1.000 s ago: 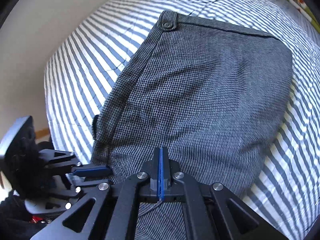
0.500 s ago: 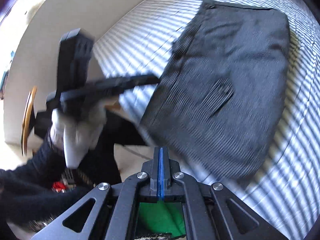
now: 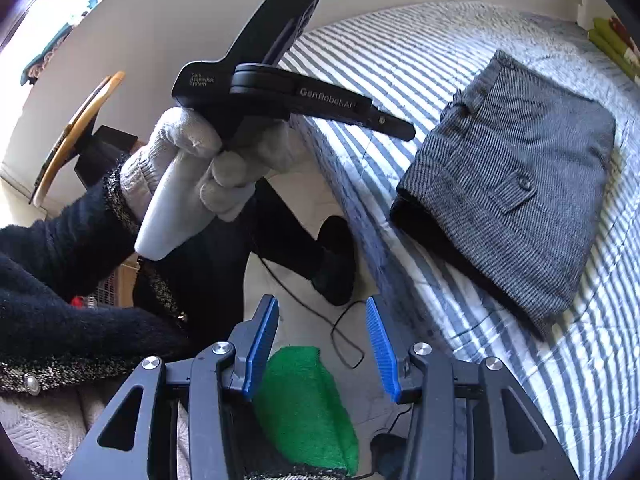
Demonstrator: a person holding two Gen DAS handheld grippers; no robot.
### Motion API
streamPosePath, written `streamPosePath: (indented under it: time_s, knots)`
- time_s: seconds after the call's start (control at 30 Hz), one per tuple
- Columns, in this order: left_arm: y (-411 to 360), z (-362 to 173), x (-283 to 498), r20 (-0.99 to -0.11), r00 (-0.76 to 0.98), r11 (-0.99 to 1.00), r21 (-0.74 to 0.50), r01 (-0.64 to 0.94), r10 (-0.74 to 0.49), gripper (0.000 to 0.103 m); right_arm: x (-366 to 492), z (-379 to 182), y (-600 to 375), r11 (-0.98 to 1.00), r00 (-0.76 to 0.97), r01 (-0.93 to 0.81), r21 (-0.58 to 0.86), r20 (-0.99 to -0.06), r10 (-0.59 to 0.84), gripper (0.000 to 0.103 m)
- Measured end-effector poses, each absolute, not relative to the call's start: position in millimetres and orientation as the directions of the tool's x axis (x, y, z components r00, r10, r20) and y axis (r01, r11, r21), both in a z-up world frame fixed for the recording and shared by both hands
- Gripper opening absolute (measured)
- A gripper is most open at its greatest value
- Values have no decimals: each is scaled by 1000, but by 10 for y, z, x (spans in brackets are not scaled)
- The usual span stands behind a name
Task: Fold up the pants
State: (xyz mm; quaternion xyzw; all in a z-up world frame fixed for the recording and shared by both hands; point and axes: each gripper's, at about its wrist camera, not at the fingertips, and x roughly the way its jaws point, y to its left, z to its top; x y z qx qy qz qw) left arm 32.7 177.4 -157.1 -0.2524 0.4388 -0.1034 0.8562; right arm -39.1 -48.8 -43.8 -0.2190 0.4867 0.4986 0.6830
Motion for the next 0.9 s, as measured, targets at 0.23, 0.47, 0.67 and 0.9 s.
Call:
streamPosePath:
  time_s: [0.23, 0.47, 0.67, 0.9]
  knots:
    - [1826, -1645, 312, -709, 576, 845, -531, -59, -406, 18, -730, -400, -400, 245, 37, -965, 98, -869, 494, 42]
    - [1888, -1650, 319, -704, 581, 841, -537, -59, -409, 18, -681, -290, -326, 208, -64, -955, 210, -834, 549, 42]
    - [1921, -1720, 333, -709, 572, 835, -545, -72, -413, 18, -739, -326, -201, 154, -105, -962, 224, -829, 549, 42]
    - [1988, -1775, 383, -718, 565, 830, -549, -99, -407, 18, -562, -442, -225, 214, -91, -946, 242, -836, 541, 42]
